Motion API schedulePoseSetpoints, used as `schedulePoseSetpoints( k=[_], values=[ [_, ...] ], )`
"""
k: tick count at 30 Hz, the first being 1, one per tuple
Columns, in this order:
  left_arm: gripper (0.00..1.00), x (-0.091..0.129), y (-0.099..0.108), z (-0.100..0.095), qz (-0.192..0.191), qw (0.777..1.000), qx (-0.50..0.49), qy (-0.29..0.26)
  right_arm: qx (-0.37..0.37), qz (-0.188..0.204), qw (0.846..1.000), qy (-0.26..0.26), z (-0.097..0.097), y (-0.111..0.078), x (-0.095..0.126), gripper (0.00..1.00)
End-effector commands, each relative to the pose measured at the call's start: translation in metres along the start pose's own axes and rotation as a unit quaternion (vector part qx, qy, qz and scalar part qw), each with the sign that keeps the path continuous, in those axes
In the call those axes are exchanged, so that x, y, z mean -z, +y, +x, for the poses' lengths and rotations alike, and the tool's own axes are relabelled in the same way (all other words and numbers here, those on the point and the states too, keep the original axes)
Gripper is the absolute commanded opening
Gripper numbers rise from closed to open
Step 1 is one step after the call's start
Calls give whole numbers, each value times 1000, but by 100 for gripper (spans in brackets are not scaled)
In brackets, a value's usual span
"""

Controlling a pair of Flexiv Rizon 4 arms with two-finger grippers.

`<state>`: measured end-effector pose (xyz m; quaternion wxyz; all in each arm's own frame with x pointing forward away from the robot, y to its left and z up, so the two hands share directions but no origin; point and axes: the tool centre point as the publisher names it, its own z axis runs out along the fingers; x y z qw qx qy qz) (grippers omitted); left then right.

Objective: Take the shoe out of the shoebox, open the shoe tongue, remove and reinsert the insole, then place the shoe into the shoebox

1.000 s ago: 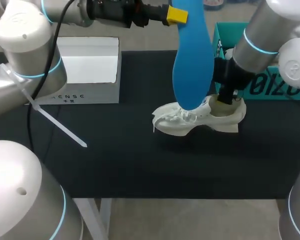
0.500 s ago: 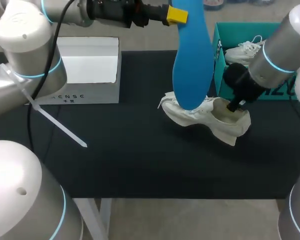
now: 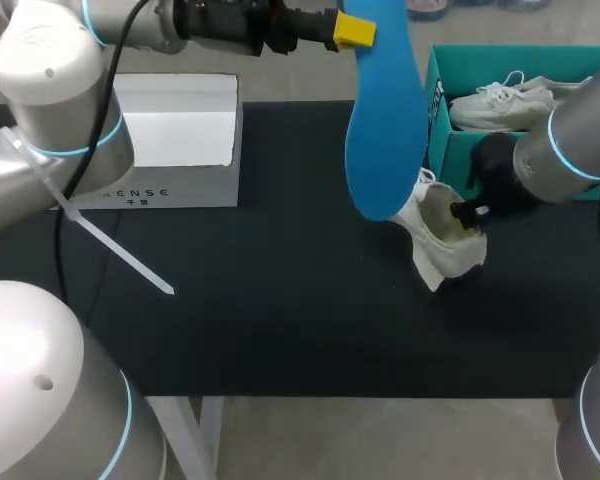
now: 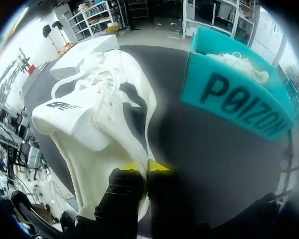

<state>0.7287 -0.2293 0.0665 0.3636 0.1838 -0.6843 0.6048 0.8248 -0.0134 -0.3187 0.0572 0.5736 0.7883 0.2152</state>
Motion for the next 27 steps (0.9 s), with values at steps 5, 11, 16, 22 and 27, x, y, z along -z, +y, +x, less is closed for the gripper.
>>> schedulePoseSetpoints(
  k=[5, 11, 16, 22, 27],
  values=[
    [0, 0, 0, 0, -1, 1000, 0, -1, -273, -21, 959, -74, 36, -28, -2, 0],
    [0, 0, 0, 0, -1, 1000, 0, -1, -365, -34, 929, -47, 49, -39, 2, 0],
    [0, 0, 0, 0, -1, 1000, 0, -1, -383, -31, 922, -35, 54, -47, -6, 0],
    [0, 0, 0, 0, -1, 1000, 0, -1, -377, -9, 926, -28, 65, -56, -25, 0],
    [0, 0, 0, 0, -1, 1000, 0, -1, -355, 1, 935, -26, 74, -63, -30, 0]
  ],
)
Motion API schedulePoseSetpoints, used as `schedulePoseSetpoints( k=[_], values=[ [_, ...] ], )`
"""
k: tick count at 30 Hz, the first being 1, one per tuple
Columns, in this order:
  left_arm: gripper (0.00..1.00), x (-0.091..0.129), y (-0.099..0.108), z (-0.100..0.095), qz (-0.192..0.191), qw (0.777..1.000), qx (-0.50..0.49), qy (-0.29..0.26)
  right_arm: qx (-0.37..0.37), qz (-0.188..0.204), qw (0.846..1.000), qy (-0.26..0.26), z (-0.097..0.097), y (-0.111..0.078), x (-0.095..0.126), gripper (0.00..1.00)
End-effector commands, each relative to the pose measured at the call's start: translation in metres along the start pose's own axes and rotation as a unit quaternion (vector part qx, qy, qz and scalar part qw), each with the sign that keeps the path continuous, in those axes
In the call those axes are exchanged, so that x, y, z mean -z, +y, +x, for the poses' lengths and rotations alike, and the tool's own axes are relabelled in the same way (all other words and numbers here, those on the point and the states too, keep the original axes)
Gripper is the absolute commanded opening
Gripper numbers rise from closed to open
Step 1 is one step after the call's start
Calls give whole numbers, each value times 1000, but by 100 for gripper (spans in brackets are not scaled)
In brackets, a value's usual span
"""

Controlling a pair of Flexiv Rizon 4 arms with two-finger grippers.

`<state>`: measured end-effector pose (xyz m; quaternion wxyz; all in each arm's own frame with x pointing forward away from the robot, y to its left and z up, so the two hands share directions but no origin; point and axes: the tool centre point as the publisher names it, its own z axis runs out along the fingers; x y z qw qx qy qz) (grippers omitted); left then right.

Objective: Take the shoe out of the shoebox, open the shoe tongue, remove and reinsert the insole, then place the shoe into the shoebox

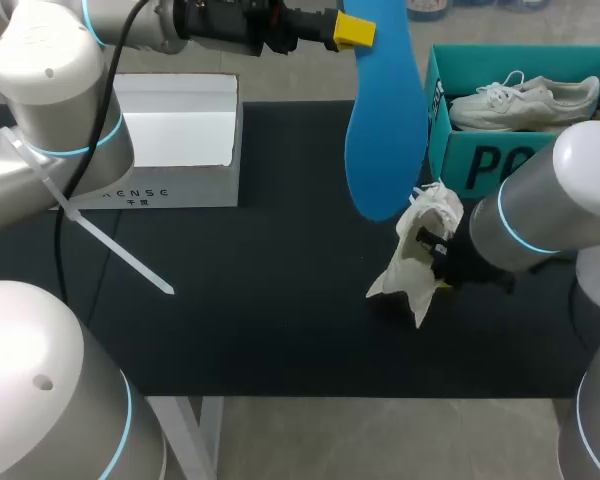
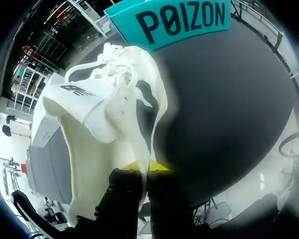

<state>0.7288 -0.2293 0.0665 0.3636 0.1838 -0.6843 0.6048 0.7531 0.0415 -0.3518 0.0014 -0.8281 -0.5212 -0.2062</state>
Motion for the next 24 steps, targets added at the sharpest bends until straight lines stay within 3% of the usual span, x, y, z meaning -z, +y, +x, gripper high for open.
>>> schedulePoseSetpoints(
  k=[1, 9, 24],
  values=[
    [0, 0, 0, 0, -1, 1000, 0, -1, 21, 6, 1000, 3, 4, -5, -10, 0],
    [0, 0, 0, 0, -1, 1000, 0, -1, 101, 4, 995, -5, 12, -18, -12, 0],
    [0, 0, 0, 0, -1, 1000, 0, -1, 111, -4, 993, -28, 4, -5, -48, 0]
  ],
)
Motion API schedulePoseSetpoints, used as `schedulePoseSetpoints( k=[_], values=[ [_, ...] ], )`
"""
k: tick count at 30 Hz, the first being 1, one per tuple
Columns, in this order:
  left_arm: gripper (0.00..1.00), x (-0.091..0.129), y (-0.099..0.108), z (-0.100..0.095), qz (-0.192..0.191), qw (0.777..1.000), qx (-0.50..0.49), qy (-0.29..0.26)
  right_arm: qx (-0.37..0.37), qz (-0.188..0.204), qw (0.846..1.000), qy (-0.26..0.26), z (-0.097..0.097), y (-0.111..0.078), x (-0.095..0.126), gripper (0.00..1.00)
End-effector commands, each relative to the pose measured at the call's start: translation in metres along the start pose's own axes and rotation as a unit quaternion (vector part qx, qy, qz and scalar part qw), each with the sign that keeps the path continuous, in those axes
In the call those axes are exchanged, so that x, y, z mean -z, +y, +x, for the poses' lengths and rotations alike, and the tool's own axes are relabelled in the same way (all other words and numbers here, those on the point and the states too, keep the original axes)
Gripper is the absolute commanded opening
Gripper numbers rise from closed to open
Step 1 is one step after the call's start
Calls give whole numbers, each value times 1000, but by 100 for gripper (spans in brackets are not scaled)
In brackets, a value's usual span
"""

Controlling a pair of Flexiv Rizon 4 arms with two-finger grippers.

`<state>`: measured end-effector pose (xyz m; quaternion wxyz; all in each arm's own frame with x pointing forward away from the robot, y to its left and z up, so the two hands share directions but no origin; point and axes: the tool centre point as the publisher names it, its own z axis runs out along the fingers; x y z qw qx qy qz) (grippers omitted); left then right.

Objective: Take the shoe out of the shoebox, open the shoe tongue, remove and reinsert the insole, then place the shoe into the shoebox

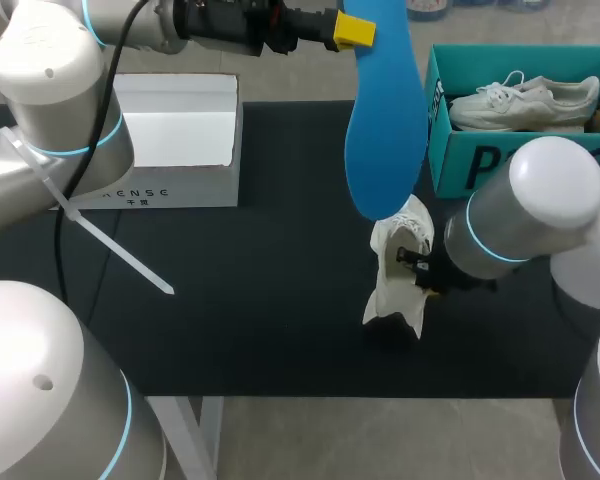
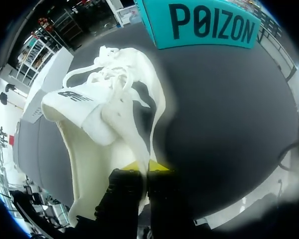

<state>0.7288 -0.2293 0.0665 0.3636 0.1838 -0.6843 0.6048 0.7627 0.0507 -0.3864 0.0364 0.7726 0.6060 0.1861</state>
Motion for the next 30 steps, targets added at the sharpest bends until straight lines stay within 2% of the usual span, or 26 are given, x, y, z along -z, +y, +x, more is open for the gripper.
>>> schedulePoseSetpoints(
  k=[1, 7, 8, 9, 12, 21, 22, 30],
  values=[
    [0, 0, 0, 0, -1, 1000, 0, -1, 8, 1, 1000, -4, 5, -1, -12, 0],
    [0, 0, 0, 0, -1, 1000, 0, -1, 24, -1, 1000, -19, 3, -4, -16, 0],
    [0, 0, 0, 0, -1, 1000, 0, -1, 22, -4, 999, -24, 2, -4, -14, 38],
    [0, 0, 0, 0, -1, 1000, 0, -1, 22, -6, 999, -22, 1, -4, -10, 100],
    [0, 0, 0, 0, -1, 1000, 0, -1, 22, -23, 999, -12, 1, -3, 10, 100],
    [0, 0, 0, 0, -1, 1000, 0, -1, 23, -82, 995, 48, 4, 11, 105, 100],
    [0, 0, 0, 0, -1, 1000, 0, -1, 22, -69, 994, 86, 4, 14, 115, 100],
    [0, 0, 0, 0, -1, 1000, 0, -1, 22, -69, 994, 86, 4, 14, 115, 100]
  ],
)
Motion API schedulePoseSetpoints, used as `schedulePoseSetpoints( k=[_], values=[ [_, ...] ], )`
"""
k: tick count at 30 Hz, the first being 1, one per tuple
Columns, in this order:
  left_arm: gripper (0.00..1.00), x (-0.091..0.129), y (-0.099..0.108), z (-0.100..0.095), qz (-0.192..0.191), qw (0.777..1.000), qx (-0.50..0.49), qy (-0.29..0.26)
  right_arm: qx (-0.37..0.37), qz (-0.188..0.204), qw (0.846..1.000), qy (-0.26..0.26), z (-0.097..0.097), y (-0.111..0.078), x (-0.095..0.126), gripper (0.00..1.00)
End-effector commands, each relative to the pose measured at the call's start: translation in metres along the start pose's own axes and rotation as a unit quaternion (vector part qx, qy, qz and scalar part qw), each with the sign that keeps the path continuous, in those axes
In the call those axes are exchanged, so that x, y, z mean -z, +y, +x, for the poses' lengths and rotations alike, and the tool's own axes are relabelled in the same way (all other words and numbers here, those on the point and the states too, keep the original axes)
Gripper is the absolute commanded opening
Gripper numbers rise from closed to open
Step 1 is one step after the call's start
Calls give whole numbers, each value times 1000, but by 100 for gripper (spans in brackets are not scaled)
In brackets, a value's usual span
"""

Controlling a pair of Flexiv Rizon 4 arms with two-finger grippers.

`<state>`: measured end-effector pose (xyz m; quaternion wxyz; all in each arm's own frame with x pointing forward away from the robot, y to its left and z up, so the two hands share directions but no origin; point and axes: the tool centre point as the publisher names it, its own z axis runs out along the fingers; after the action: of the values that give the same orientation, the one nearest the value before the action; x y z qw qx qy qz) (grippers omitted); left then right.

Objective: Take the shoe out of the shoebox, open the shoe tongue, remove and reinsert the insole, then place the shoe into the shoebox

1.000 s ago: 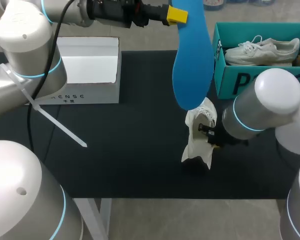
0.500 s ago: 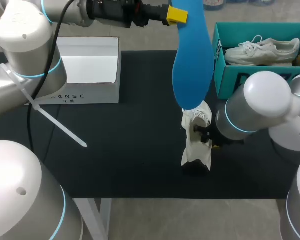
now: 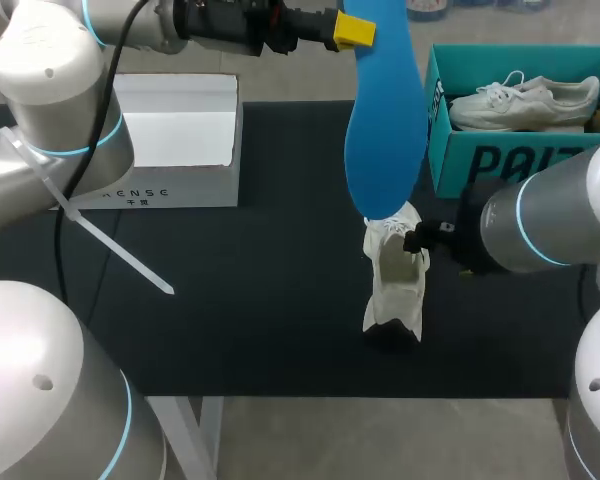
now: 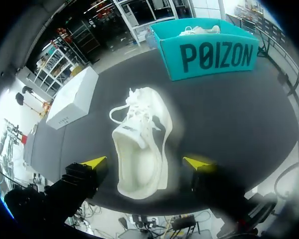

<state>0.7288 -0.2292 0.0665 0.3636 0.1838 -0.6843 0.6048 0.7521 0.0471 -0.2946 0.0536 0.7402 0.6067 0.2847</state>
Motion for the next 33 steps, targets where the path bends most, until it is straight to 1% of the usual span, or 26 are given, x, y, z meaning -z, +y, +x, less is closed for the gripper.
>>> schedulePoseSetpoints(
  k=[1, 7, 8, 9, 10, 11, 12, 13, 14, 15, 16, 17, 18, 19, 20, 21, 22, 25, 26, 28, 33],
  values=[
    [0, 0, 0, 0, -1, 1000, 0, -1, 1, 5, 1000, 14, -9, 0, 28, 100],
    [0, 0, 0, 0, -1, 1000, 0, -1, 1, 5, 1000, 14, -9, 0, 28, 100],
    [0, 0, 0, 0, -1, 1000, 0, -1, -20, 54, 996, 69, -12, 1, 32, 100],
    [0, 0, 0, 0, -1, 1000, 0, -1, -58, 100, 991, 67, -17, 4, 29, 100],
    [0, 0, 0, 0, -1, 1000, 0, -1, -76, 130, 985, 85, -20, 4, 27, 100],
    [0, 0, 0, 0, -1, 1000, 0, -1, -112, 173, 970, 129, -22, 4, 25, 100],
    [0, 0, 0, 0, -1, 1000, 0, -1, -146, 226, 951, 155, -25, 3, 21, 100],
    [0, 0, 0, 0, -1, 1000, 0, -1, -153, 236, 941, 186, -27, 2, 17, 100],
    [0, 0, 0, 0, -1, 1000, 0, -1, -171, 257, 925, 221, -27, 2, 15, 100],
    [0, 0, 0, 0, -1, 1000, 0, -1, -184, 309, 895, 263, -28, 2, 11, 100],
    [0, 0, 0, 0, -1, 1000, 0, -1, -185, 368, 853, 319, -27, 0, 8, 100],
    [0, 0, 0, 0, -1, 1000, 0, -1, -183, 389, 828, 359, -26, -1, 6, 100],
    [0, 0, 0, 0, -1, 1000, 0, -1, -190, 410, 806, 383, -26, -1, 5, 100],
    [0, 0, 0, 0, -1, 1000, 0, -1, -193, 434, 777, 413, -26, -1, 3, 100],
    [0, 0, 0, 0, -1, 1000, 0, -1, -197, 445, 756, 438, -25, -1, 2, 100],
    [0, 0, 0, 0, -1, 1000, 0, -1, -197, 451, 745, 451, -24, 0, 2, 100],
    [0, 0, 0, 0, -1, 1000, 0, -1, -193, 461, 728, 469, -22, 0, 2, 100],
    [0, 0, 0, 0, -1, 1000, 0, -1, -188, 464, 710, 496, -17, 1, 7, 100],
    [0, 0, 0, 0, -1, 1000, 0, -1, -186, 463, 707, 502, -15, 1, 8, 100],
    [0, 0, 0, 0, -1, 1000, 0, -1, -179, 463, 706, 506, -10, 0, 11, 100],
    [0, 0, 0, 0, -1, 1000, 0, -1, -162, 449, 710, 518, 1, -1, 17, 100]
  ],
)
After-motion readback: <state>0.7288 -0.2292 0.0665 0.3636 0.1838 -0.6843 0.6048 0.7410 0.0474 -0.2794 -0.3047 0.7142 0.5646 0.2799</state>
